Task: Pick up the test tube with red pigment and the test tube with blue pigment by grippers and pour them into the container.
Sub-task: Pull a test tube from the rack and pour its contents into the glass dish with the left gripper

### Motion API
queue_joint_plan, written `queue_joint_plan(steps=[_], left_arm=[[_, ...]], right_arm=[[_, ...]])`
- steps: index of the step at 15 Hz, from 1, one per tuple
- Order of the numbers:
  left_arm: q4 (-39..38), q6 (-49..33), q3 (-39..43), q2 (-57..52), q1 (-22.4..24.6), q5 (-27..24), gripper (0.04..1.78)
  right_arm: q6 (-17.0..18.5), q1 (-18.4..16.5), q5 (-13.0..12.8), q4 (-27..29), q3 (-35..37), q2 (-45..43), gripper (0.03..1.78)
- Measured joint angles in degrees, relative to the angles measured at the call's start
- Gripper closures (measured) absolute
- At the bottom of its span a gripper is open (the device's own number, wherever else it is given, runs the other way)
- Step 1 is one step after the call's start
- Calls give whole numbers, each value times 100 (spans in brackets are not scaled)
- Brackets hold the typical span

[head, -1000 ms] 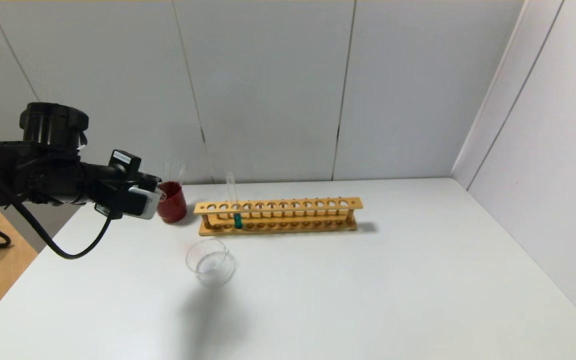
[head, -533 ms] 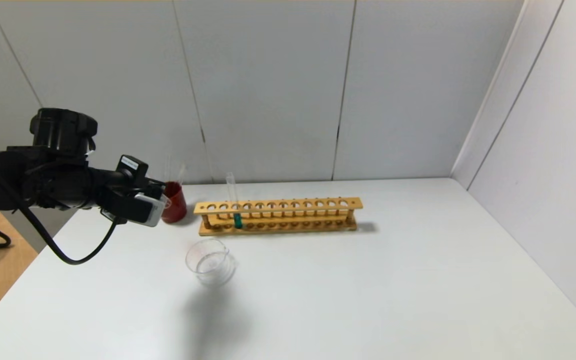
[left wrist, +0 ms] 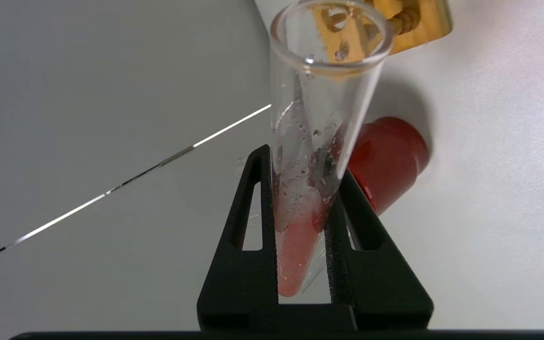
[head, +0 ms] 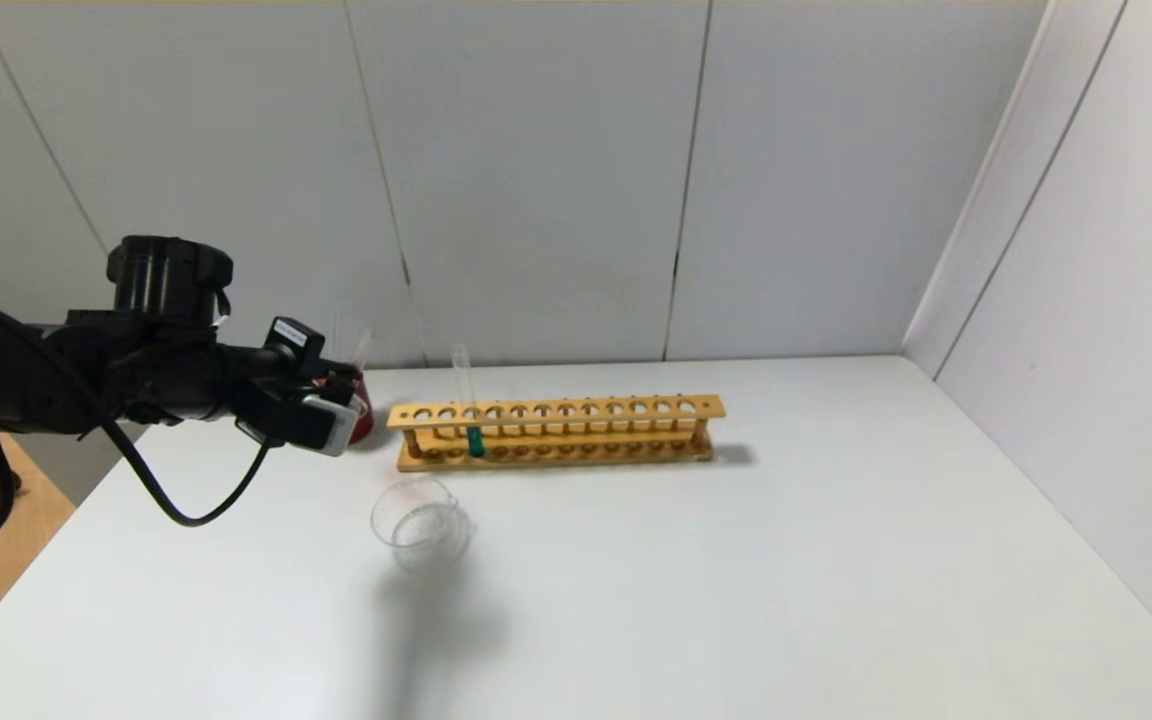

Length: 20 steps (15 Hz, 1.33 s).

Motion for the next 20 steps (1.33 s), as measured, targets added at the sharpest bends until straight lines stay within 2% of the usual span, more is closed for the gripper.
queue_joint_plan(steps=[9, 20], left_arm=[[-17, 74, 84, 165, -185, 482, 149], [-24, 257, 127, 336, -290, 607, 149]], right_arm=[[0, 0, 0, 0, 0, 0, 6], [0, 0, 2, 0, 0, 0, 6]])
